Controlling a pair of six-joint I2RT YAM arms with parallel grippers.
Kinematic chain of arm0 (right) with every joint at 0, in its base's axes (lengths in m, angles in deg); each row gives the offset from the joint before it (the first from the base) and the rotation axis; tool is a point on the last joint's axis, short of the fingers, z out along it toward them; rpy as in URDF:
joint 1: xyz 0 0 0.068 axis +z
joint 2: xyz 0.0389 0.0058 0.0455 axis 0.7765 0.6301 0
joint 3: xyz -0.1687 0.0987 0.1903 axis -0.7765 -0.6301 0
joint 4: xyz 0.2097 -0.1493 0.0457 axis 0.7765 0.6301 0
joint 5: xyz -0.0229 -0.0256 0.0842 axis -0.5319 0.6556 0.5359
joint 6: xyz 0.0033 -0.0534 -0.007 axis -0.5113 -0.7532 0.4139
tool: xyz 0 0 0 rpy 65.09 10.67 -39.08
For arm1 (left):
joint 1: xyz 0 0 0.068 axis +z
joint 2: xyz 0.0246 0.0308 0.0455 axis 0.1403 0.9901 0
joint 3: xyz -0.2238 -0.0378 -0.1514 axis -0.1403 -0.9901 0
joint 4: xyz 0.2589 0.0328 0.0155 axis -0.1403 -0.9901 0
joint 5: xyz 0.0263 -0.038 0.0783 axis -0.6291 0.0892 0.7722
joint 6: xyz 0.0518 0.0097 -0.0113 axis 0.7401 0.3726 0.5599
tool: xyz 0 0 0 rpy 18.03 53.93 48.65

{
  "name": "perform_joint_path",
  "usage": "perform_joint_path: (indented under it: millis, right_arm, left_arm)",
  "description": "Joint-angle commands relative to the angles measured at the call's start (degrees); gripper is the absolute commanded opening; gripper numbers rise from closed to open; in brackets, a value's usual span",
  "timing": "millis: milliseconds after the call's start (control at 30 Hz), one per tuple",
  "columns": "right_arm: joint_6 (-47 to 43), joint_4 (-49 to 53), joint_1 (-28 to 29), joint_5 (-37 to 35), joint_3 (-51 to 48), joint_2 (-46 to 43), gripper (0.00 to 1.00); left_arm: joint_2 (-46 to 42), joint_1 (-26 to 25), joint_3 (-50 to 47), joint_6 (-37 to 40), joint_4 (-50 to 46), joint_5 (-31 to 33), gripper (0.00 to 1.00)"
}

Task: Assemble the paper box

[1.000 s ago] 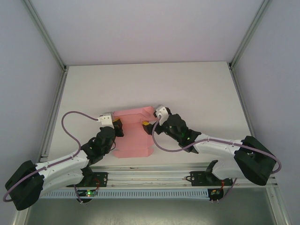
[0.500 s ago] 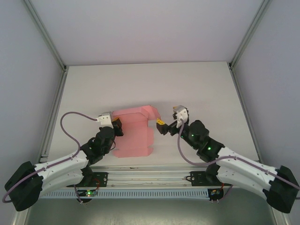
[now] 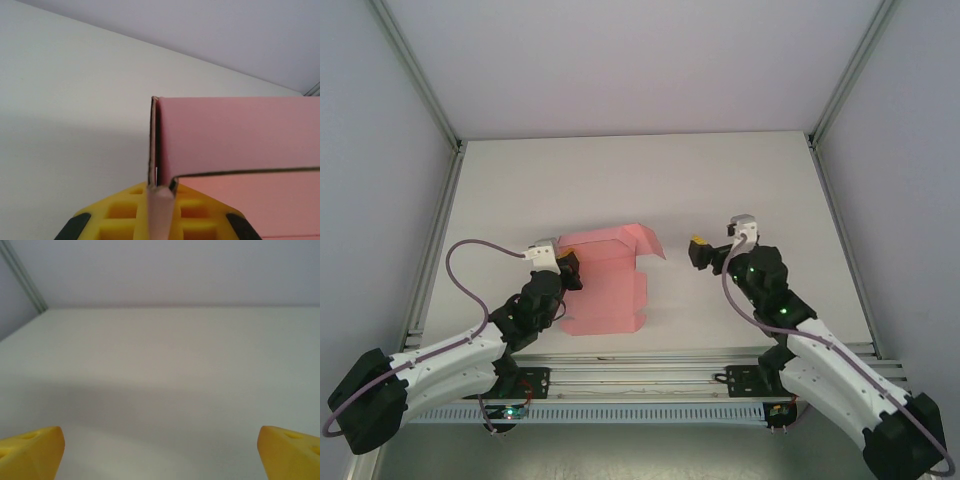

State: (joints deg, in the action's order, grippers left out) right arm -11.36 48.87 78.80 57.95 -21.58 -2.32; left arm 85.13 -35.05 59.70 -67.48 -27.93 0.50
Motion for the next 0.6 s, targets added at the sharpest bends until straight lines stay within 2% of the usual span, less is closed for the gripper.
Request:
perform_joint_path:
  millis: [0, 233, 567]
  right_arm:
    - [1.07, -3.37, -0.27, 6.55, 2.3, 4.64, 0.98]
    - [1.27, -9.58, 1.73, 14.8, 4.48, 13.97, 0.98]
    - [-1.19, -10.23, 8.18, 16.64, 6.42, 17.82, 0.98]
  left_arm:
    - [-0.3, -0.3, -0.25, -0.56, 0.65, 0.65, 0.0]
    - [1.02, -0.27, -0.09, -1.43, 0.84, 0.22, 0.0]
    - [1.99, -0.3, 0.3, -1.76, 1.18, 0.28, 0.0]
